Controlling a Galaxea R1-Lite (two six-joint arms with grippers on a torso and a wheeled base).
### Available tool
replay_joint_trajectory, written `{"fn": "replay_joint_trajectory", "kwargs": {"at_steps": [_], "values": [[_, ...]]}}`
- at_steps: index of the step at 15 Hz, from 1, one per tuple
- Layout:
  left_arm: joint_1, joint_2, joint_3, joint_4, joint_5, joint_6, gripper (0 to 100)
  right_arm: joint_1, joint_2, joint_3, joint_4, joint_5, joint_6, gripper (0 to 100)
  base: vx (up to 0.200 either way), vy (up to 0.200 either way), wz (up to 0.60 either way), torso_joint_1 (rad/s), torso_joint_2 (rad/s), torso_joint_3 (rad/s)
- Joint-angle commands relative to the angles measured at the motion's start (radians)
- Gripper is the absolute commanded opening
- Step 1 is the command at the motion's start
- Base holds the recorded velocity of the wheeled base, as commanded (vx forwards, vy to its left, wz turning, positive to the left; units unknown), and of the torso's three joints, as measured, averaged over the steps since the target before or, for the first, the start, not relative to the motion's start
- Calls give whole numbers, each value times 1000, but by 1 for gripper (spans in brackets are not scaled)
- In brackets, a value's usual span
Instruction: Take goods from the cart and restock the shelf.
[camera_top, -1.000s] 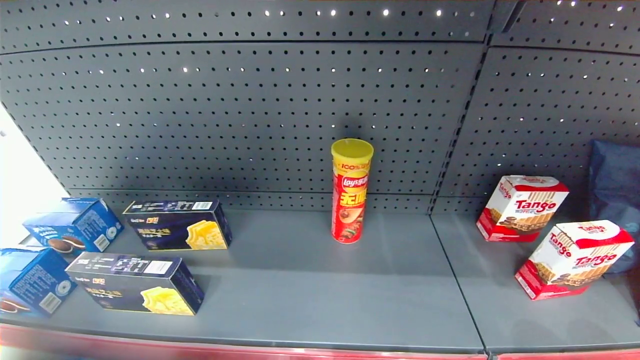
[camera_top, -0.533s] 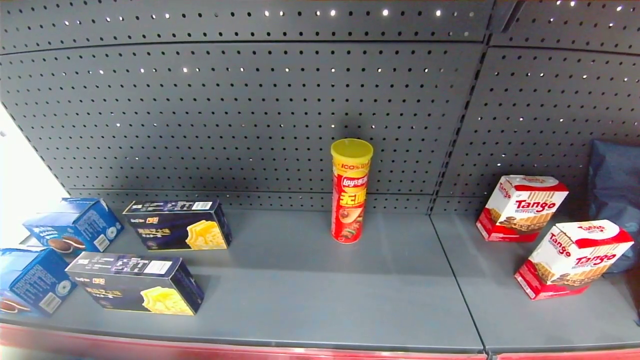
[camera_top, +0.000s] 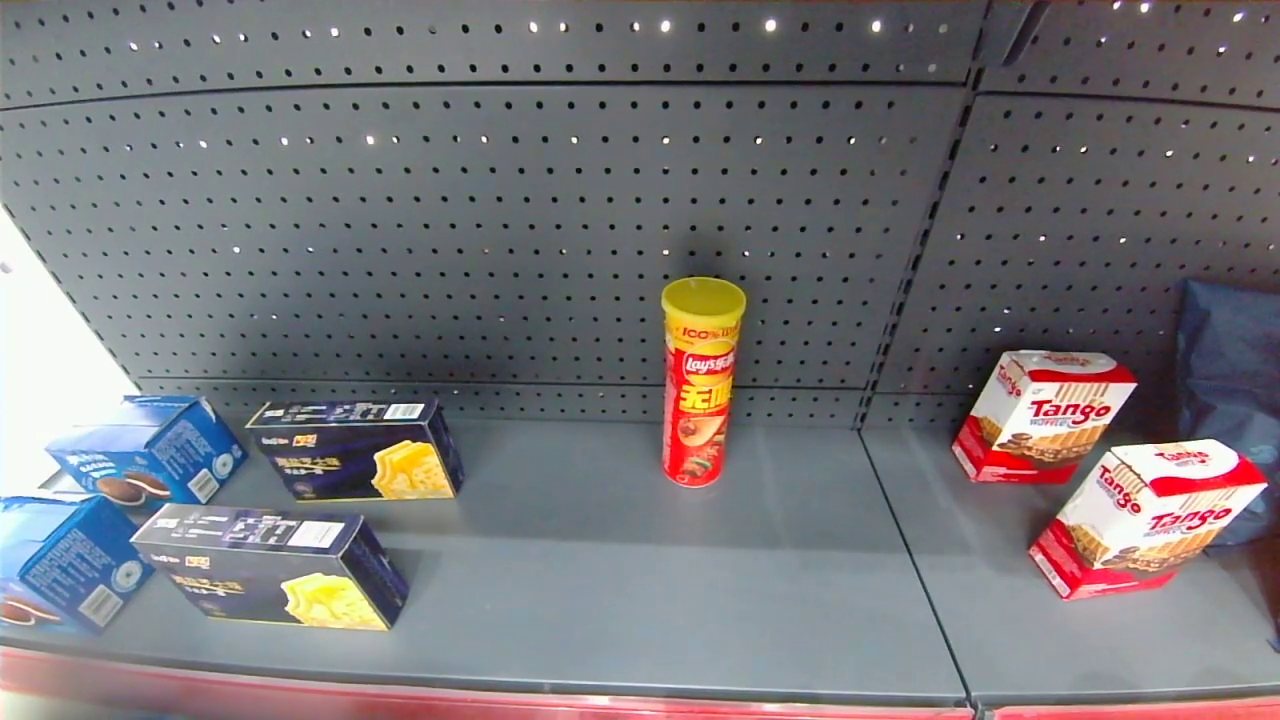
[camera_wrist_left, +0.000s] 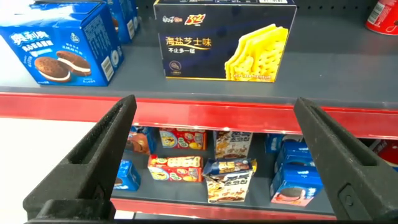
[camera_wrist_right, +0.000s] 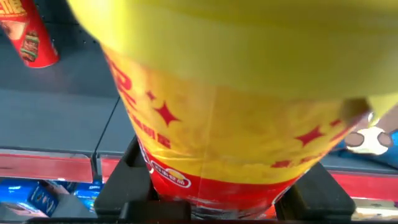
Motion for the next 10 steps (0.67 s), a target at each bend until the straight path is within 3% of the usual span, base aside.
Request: {"fn": "replay_joint_trajectory", "kwargs": {"at_steps": [1,5,8,9,10], "values": [[0,0,0,0,0,0,100,10,-36,51,0,4,1,0,0,0,0,0,0,0],[-1,0,0,3,-47,17,100,29,-62,22,73,6,-1,0,0,0,0,0,0,0],[-3,5,-3,4,-46,15,100,29,-62,20,90,10,-14,0,0,0,0,0,0,0],[-6,124,-178,26,-119,18,100,29,-62,8,104,12,-79,0,0,0,0,0,0,0],[-6,236,-287,67,-176,18,100,29,-61,8,104,12,-97,0,0,0,0,0,0,0]]}}
